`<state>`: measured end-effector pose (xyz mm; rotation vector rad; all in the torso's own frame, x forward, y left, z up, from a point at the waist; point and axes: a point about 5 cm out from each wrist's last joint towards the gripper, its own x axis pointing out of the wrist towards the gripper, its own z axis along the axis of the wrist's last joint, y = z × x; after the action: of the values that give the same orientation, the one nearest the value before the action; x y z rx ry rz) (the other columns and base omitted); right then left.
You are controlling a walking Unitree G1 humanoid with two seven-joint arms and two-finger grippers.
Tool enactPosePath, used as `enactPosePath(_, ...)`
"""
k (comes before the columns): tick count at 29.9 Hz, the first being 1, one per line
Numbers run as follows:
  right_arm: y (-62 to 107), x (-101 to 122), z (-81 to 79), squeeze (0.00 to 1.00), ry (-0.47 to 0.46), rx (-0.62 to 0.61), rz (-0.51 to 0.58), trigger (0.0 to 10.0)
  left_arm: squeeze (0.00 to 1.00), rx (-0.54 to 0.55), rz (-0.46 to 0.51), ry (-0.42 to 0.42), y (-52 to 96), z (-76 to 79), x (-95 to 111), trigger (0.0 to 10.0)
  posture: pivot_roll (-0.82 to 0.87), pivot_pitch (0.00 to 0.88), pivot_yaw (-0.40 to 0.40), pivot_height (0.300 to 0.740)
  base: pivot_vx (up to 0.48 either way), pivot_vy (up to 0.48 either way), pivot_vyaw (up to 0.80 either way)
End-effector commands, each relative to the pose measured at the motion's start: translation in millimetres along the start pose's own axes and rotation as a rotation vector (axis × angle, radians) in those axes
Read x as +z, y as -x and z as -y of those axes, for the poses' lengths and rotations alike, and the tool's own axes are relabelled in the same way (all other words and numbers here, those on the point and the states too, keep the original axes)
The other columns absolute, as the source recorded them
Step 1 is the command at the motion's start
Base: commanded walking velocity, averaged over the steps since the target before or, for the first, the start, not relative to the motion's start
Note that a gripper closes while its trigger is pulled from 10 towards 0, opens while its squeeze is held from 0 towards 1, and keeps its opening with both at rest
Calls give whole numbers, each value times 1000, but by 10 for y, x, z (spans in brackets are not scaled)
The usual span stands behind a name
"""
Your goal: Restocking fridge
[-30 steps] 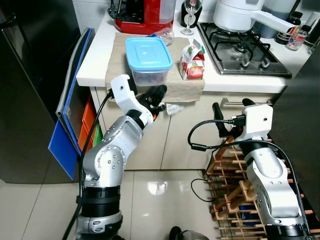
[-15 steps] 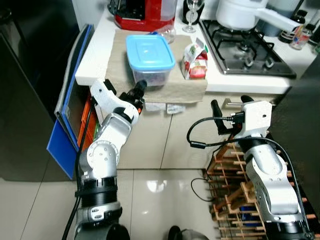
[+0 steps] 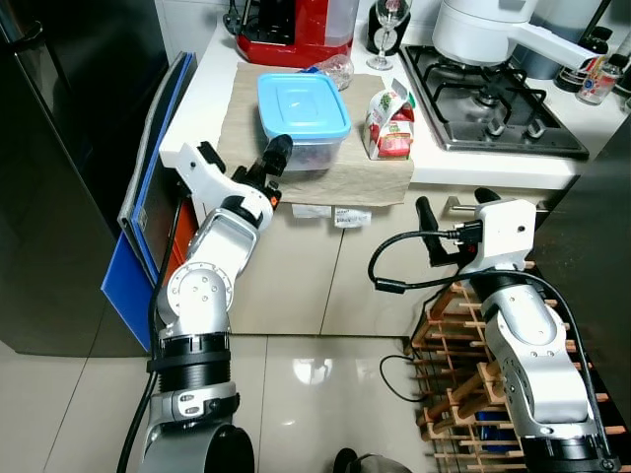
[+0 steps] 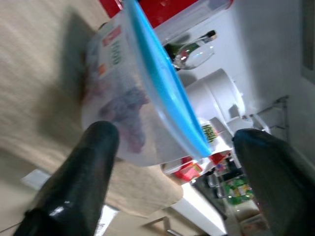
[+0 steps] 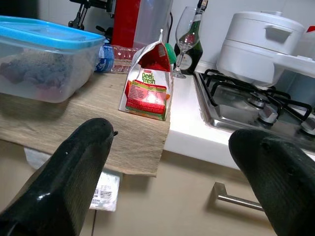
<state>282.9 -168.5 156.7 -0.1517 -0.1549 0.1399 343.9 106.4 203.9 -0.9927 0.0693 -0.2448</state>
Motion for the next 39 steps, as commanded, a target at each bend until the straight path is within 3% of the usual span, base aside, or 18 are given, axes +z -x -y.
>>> enactPosePath(1,6,3,10,184,8,-8,0,10000,757,-133,-44,106,-164,477,-180,10000,-148,58,-55,740,0,0,0)
enactPosePath(2,2,3,4,192,7,-7,1,10000,537,-139,-49,121,-208,497,-204,10000,-148,58,-55,740,0,0,0)
enactPosePath(3,2,3,3,192,7,-6,1,10000,537,-139,-50,123,-224,503,-213,10000,-148,58,-55,740,0,0,0)
enactPosePath(5,-3,3,-2,192,6,-6,1,10000,329,-132,-58,146,-276,498,-229,10000,-151,56,-51,740,0,0,0)
enactPosePath(6,-3,2,-2,188,6,-7,1,10000,298,-132,-59,161,-301,499,-231,10000,-151,56,-51,740,0,0,0)
enactPosePath(7,-3,1,1,188,7,-8,1,10000,184,-128,-62,169,-331,495,-235,10000,-151,56,-51,740,0,0,0)
enactPosePath(8,-2,0,4,188,7,-9,1,10000,184,-126,-64,173,-348,493,-238,10000,-151,56,-51,740,0,0,0)
enactPosePath(9,-1,-1,5,192,7,-10,1,10000,0,-118,-67,193,-373,482,-238,10000,-151,56,-51,740,0,0,0)
enactPosePath(16,21,20,9,192,11,-15,4,10000,0,-68,-38,251,-530,433,-136,10000,-177,84,-28,740,0,0,0)
enactPosePath(24,74,1,44,188,18,-29,-7,10000,0,-34,-41,247,-546,389,-115,10000,-183,90,-23,740,0,0,0)
enactPosePath(30,83,-3,41,196,21,-26,-11,10000,0,14,-118,258,-546,328,-331,10000,-182,87,-28,740,0,0,0)
enactPosePath(39,75,-2,30,192,21,-22,-10,10000,0,54,-141,208,-552,239,-400,10000,-179,75,-29,740,0,0,0)
